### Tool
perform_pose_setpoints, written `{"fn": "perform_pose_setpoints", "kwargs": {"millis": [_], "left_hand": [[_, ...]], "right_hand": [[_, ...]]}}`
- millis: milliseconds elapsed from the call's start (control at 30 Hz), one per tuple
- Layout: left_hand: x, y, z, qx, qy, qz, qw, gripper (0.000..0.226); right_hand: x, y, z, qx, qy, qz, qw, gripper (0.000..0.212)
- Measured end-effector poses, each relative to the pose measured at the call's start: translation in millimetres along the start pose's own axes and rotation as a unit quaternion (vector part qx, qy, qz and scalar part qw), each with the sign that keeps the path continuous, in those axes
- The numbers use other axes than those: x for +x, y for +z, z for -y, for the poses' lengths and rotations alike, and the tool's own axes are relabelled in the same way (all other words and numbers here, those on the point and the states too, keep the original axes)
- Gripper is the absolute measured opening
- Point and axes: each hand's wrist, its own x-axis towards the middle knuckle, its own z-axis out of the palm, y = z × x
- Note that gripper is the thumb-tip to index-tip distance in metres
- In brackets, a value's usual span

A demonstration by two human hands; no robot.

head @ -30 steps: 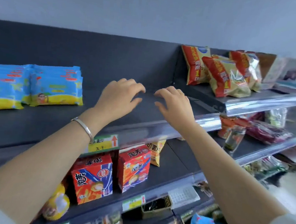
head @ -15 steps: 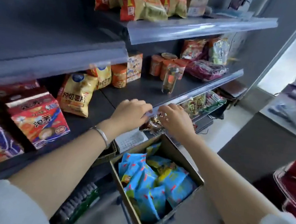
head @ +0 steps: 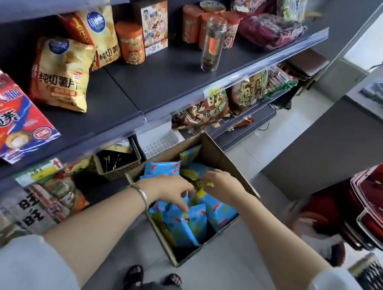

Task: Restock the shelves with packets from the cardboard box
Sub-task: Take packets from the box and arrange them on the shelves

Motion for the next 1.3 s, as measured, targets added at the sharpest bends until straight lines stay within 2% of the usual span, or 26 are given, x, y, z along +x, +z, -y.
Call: {"fn": "perform_pose_setpoints", "kwargs": {"millis": [100, 200, 333, 533, 667, 767, 900, 1033, 1133, 1300], "left_hand": [[8.2, 22.2, 2.4, 0.017, 0.006, 0.040, 0.999, 0.047], [14.0, 43.2, 4.5, 0.080, 0.001, 0.065, 0.995, 0.050], [15.4, 56.4, 8.3, 0.105, -0.014, 0.021, 0.994, 0.046], [-7.4, 6.6, 31.5, 0.035, -0.012, -0.051, 0.998, 0.030], [-26.6, -27.2, 56.4, 0.020, -0.044, -0.121, 0.991, 0.022], [-33.5, -35.0, 70.1, 0.018, -0.074, -0.152, 0.985, 0.019], [-36.7, -34.9, 73.4, -0.005, -0.087, -0.166, 0.982, 0.017], [-40.8, -37.4, 67.2, -0.016, -0.100, -0.193, 0.976, 0.015], [-48.6, -48.9, 59.2, -0.010, -0.111, -0.215, 0.970, 0.015], [-76.0, -88.6, 34.1, -0.012, -0.117, -0.300, 0.947, 0.015]], "right_hand": [[-1.4, 15.4, -1.6, 0.008, 0.006, 0.011, 1.000, 0.033], [-2.4, 29.5, -0.6, 0.012, 0.013, 0.020, 1.000, 0.038], [-3.7, 40.2, 1.2, 0.000, 0.011, 0.028, 1.000, 0.036], [3.4, 39.0, 3.6, -0.012, -0.012, 0.045, 0.999, 0.039], [5.7, 43.5, 12.5, -0.143, -0.044, 0.120, 0.981, 0.053], [4.1, 53.4, 19.4, -0.218, -0.078, 0.105, 0.967, 0.056], [4.5, 56.5, 21.9, -0.251, -0.101, 0.099, 0.958, 0.050], [4.1, 39.6, 20.3, -0.182, -0.078, 0.133, 0.971, 0.047], [2.4, 15.9, 20.7, -0.034, -0.028, 0.132, 0.990, 0.046], [-3.3, -46.9, 24.2, 0.131, -0.043, 0.021, 0.990, 0.022]]}}
